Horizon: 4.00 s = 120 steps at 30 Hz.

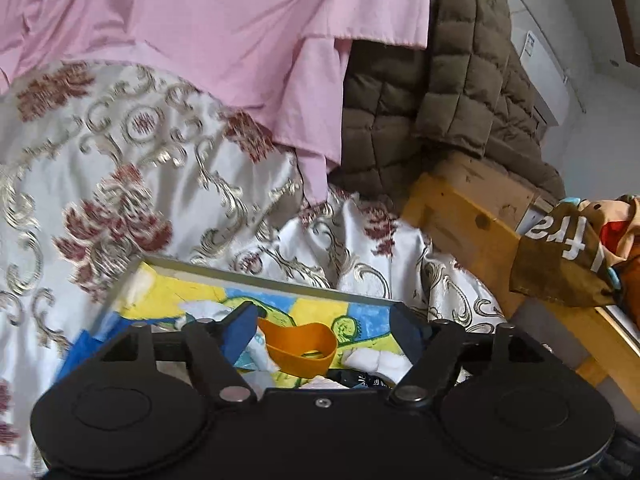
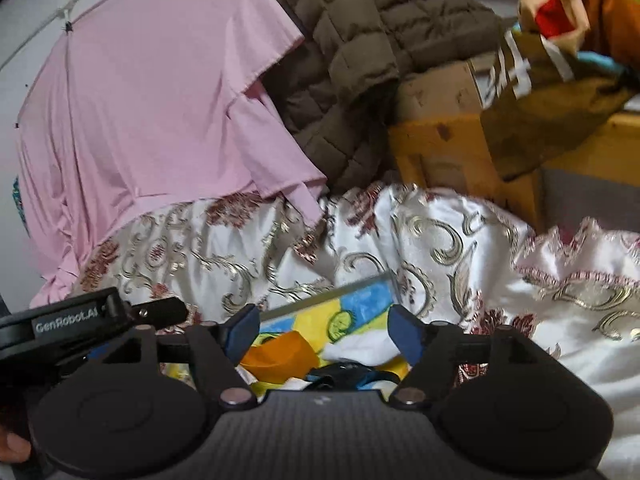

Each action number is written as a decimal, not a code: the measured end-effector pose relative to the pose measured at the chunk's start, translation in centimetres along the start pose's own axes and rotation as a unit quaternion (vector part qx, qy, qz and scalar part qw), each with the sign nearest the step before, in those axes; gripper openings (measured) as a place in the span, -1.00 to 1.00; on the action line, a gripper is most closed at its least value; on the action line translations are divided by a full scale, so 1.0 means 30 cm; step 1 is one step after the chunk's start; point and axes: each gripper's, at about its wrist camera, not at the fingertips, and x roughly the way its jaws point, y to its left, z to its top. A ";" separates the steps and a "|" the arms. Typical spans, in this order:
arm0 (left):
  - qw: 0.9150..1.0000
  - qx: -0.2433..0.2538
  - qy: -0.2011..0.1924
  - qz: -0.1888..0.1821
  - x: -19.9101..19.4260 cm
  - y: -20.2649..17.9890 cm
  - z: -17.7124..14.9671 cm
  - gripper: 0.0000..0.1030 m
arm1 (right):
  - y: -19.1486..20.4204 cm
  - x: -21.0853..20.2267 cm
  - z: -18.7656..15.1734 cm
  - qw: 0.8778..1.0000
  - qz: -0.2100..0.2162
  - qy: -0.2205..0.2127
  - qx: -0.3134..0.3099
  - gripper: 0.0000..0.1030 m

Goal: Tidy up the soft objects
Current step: 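Release the white cloth into the tray with the right tool and lift both tools, then move both open tools back over the remaining pile beside the tray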

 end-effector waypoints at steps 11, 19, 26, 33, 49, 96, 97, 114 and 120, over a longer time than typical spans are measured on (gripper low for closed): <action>0.998 0.006 -0.063 0.018 -0.385 -0.019 0.020 0.84 | 0.154 -0.316 0.066 0.997 0.016 -0.046 -0.059 0.82; 0.994 0.009 -0.103 0.031 -0.672 -0.011 -0.039 0.98 | 0.211 -0.569 0.053 0.995 0.023 -0.071 -0.068 0.95; 0.992 0.020 -0.120 0.032 -0.896 -0.030 -0.152 0.98 | 0.233 -0.736 -0.027 0.993 0.015 -0.066 -0.093 0.99; 0.991 0.034 -0.123 0.031 -1.036 -0.066 -0.255 0.98 | 0.264 -0.868 -0.122 0.992 0.019 -0.057 -0.114 0.99; 0.993 0.044 -0.098 0.058 -1.184 -0.014 -0.447 0.98 | 0.302 -1.023 -0.272 0.989 0.016 -0.038 -0.145 0.99; 0.980 0.031 0.006 0.196 -1.180 0.201 -0.647 0.98 | 0.404 -0.931 -0.515 0.962 0.005 0.115 -0.249 0.99; 0.979 0.029 0.007 0.200 -1.179 0.204 -0.647 0.98 | 0.408 -0.927 -0.520 0.961 0.006 0.117 -0.251 0.99; 0.975 0.019 0.010 0.222 -1.161 0.216 -0.638 0.98 | 0.453 -0.895 -0.557 0.962 0.048 0.093 -0.250 0.99; 0.977 -0.010 0.014 0.210 -1.151 0.246 -0.627 0.98 | 0.452 -0.896 -0.545 0.968 0.063 0.060 -0.235 0.99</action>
